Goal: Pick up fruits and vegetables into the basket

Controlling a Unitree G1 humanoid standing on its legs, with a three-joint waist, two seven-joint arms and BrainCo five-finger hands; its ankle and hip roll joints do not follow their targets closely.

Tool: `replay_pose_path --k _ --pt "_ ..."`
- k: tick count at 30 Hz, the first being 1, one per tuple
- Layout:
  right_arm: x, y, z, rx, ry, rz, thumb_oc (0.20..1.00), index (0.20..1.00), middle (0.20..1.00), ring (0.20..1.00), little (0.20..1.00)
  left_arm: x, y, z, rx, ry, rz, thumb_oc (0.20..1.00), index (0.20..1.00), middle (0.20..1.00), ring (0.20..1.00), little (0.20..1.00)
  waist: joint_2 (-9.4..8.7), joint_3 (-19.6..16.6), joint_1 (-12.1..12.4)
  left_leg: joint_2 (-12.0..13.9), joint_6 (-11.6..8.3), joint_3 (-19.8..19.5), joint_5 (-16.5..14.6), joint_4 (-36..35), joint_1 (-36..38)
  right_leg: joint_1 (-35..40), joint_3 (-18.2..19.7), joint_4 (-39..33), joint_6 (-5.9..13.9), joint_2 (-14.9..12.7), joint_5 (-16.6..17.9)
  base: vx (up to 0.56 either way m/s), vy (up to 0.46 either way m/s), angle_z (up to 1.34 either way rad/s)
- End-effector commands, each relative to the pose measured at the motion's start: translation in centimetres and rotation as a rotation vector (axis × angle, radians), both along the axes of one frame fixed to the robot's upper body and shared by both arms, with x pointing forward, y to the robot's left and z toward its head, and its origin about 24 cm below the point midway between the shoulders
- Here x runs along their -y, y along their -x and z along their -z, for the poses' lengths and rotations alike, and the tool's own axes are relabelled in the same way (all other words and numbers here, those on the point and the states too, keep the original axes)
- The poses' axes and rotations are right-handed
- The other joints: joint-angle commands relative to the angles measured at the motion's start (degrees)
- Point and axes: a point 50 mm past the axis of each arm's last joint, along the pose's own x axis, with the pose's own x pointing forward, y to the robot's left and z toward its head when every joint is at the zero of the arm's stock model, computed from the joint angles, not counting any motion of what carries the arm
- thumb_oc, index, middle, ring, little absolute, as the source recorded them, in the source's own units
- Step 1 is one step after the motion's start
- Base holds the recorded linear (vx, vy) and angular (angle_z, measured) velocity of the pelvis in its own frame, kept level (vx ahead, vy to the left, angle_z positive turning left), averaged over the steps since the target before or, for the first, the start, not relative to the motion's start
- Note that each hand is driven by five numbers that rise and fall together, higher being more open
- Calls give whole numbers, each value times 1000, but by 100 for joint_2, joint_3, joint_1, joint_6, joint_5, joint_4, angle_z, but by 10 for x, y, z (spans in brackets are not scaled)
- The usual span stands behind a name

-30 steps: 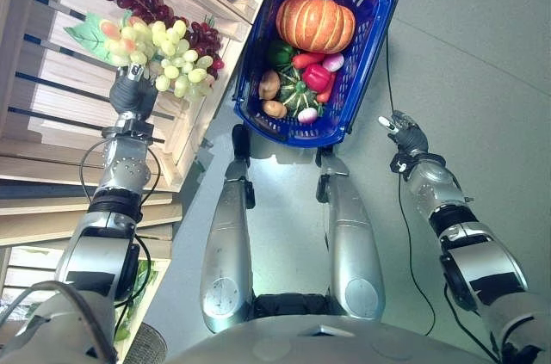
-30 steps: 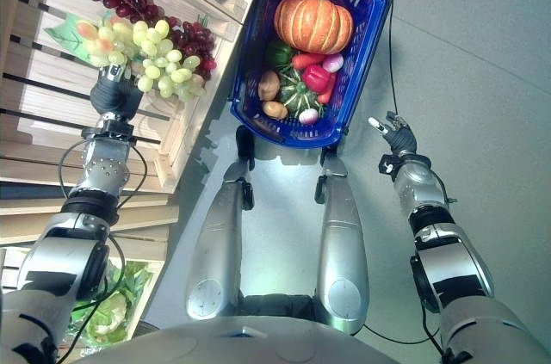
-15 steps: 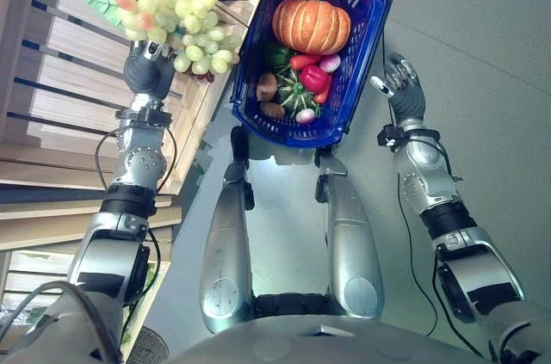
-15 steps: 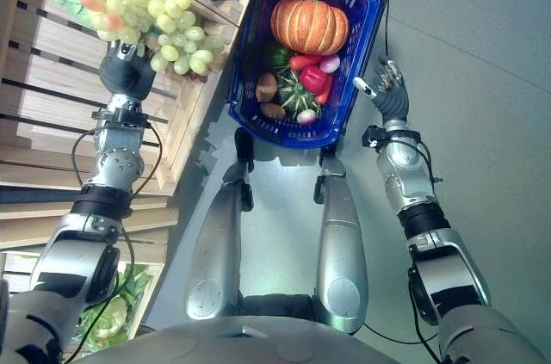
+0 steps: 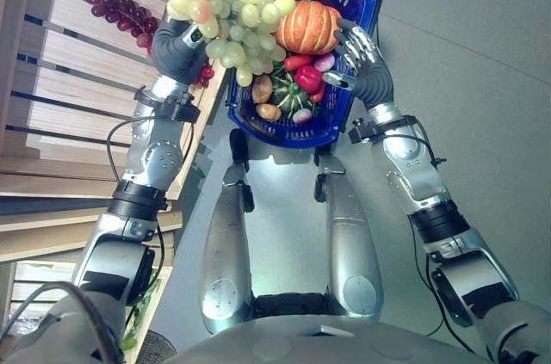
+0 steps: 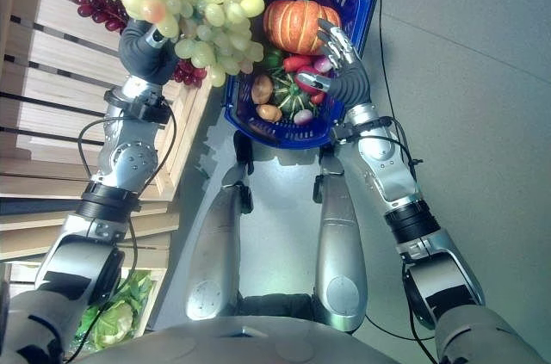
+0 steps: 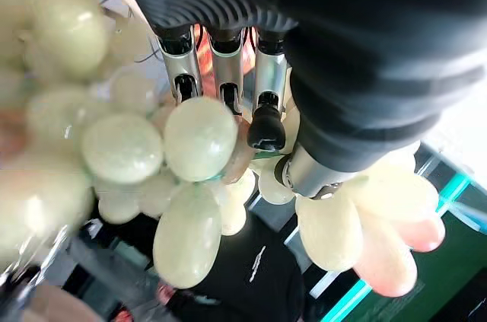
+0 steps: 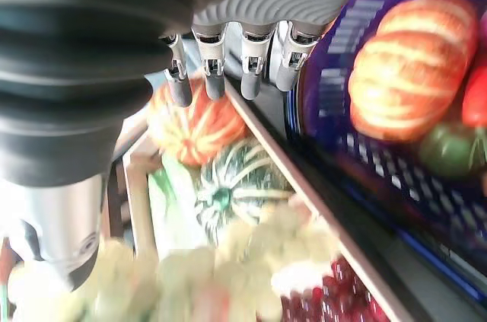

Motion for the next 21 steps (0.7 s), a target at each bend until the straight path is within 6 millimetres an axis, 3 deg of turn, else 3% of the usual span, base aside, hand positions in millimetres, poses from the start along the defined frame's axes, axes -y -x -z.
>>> replay_pose_path --k 1,8,21 --pt "-16 16 -28 117 -27 -141 1000 1000 1000 1000 1000 13 19 -33 187 -27 68 200 200 200 200 200 -19 -164 64 -335 220 182 -437 227 -26 454 -247 265 -232 433 -813 0 0 0" --pt "-36 21 -39 131 -33 -244 1000 1000 1000 1000 1000 36 22 -35 186 -83 146 200 200 200 200 200 -47 -164 57 -321 221 208 -426 179 50 516 -240 206 -236 451 -783 0 -2 -1" --pt "-56 28 -51 132 -50 -362 1000 1000 1000 1000 1000 59 31 -36 204 -101 300 200 200 200 200 200 -49 -164 69 -331 215 226 -413 103 106 556 -251 111 -235 457 -740 0 0 0"
